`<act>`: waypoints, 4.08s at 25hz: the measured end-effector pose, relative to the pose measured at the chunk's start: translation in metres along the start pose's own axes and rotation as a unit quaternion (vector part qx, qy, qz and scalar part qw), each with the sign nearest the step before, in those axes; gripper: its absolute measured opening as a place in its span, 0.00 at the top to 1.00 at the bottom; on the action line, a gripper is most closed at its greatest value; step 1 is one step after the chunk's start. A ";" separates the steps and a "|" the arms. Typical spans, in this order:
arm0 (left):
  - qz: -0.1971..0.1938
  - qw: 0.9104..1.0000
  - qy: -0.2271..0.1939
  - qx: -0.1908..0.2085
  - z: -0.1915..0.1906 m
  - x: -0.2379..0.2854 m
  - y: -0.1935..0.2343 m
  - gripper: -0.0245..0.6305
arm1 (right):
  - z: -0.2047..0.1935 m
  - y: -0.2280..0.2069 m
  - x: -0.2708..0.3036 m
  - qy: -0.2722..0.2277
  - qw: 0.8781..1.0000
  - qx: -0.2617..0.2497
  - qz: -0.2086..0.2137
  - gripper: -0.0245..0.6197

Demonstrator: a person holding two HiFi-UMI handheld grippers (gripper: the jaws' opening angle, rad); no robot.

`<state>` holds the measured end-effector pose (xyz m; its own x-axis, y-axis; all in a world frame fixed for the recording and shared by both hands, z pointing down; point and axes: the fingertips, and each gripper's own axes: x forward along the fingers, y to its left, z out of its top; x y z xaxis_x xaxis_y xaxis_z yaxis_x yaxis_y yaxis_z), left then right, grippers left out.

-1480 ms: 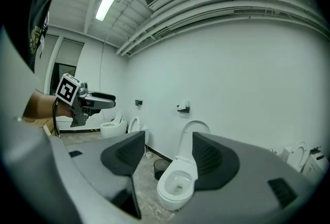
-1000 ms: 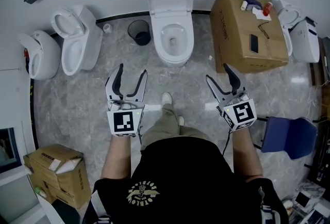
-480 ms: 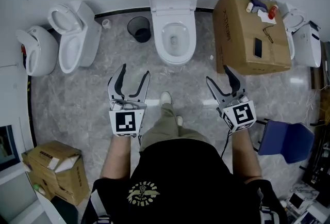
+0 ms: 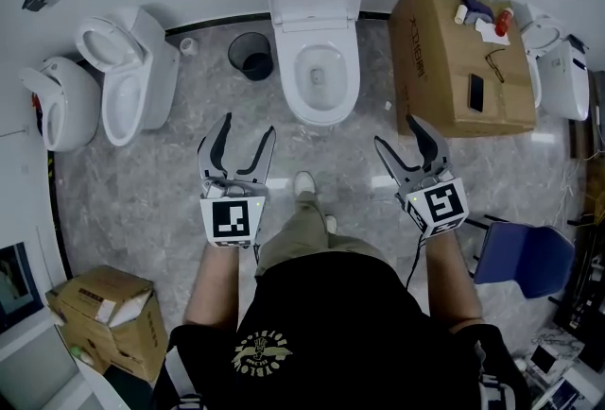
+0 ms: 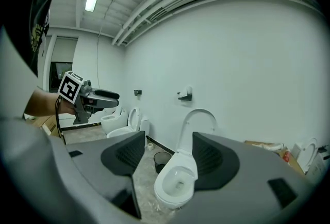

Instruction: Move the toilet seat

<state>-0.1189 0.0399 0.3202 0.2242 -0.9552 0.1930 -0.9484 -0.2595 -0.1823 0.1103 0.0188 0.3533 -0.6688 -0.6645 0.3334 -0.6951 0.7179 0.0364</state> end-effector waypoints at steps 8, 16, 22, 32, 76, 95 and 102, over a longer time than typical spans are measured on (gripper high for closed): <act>-0.023 1.000 0.002 0.007 0.006 0.050 0.028 0.52 | 0.027 -0.021 0.050 0.004 1.000 -0.010 -0.011 0.53; -0.048 0.999 0.005 0.012 -0.002 0.093 0.062 0.52 | 0.047 -0.041 0.087 0.020 0.999 -0.036 -0.034 0.53; -0.052 0.998 0.020 -0.001 -0.027 0.112 0.068 0.52 | 0.027 -0.055 0.097 0.043 0.998 -0.029 -0.043 0.53; -0.056 0.995 0.082 -0.014 -0.110 0.151 0.054 0.52 | -0.081 -0.084 0.128 0.115 0.993 0.007 -0.020 0.53; -0.218 0.917 0.330 0.054 -0.545 0.249 -0.096 0.52 | -0.527 -0.087 0.266 0.369 0.921 0.050 0.111 0.53; -0.204 0.901 0.383 0.007 -0.615 0.242 -0.110 0.52 | -0.599 -0.086 0.311 0.394 0.908 0.007 0.141 0.54; -0.210 0.899 0.383 -0.010 -0.606 0.241 -0.120 0.52 | -0.583 -0.084 0.306 0.400 0.905 0.030 0.141 0.54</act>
<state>-0.0870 -0.0734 0.9731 0.3506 -0.3924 0.8503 -0.8212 -0.5654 0.0777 0.1180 -0.1236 1.0018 -0.4339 -0.0773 0.8976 -0.5555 0.8074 -0.1990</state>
